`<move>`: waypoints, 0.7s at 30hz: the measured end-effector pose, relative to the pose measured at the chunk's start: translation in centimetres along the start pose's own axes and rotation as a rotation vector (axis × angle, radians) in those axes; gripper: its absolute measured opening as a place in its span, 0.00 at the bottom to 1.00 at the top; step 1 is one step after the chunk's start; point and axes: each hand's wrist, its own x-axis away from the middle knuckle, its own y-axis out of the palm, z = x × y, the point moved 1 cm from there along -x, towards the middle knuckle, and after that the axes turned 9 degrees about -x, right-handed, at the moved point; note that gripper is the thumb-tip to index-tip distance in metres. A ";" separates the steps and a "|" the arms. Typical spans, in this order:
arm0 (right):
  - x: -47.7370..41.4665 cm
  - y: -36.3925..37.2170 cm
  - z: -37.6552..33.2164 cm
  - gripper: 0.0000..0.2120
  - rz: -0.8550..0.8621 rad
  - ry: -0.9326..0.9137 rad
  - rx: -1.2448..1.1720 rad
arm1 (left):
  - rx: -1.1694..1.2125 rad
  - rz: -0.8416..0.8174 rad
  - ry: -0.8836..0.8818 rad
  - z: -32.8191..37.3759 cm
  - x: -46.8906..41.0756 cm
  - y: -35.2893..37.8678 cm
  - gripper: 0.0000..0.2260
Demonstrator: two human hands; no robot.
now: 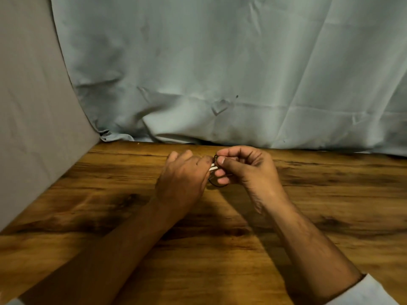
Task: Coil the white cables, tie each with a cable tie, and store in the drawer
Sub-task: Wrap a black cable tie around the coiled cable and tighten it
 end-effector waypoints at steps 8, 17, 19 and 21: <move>-0.1 -0.3 -0.2 0.03 0.005 -0.013 0.106 | 0.006 -0.014 0.026 0.1 0.0 -0.2 0.06; 0.0 -0.3 -0.5 0.04 -0.049 -0.028 0.065 | 0.029 -0.009 0.012 0.1 0.0 -0.2 0.06; 0.0 -0.4 -0.3 0.05 -0.047 -0.028 0.119 | 0.036 -0.004 0.016 0.1 0.1 -0.2 0.04; -0.1 -0.5 -0.1 0.04 -0.044 -0.028 0.127 | 0.037 -0.014 0.017 0.1 0.1 -0.1 0.05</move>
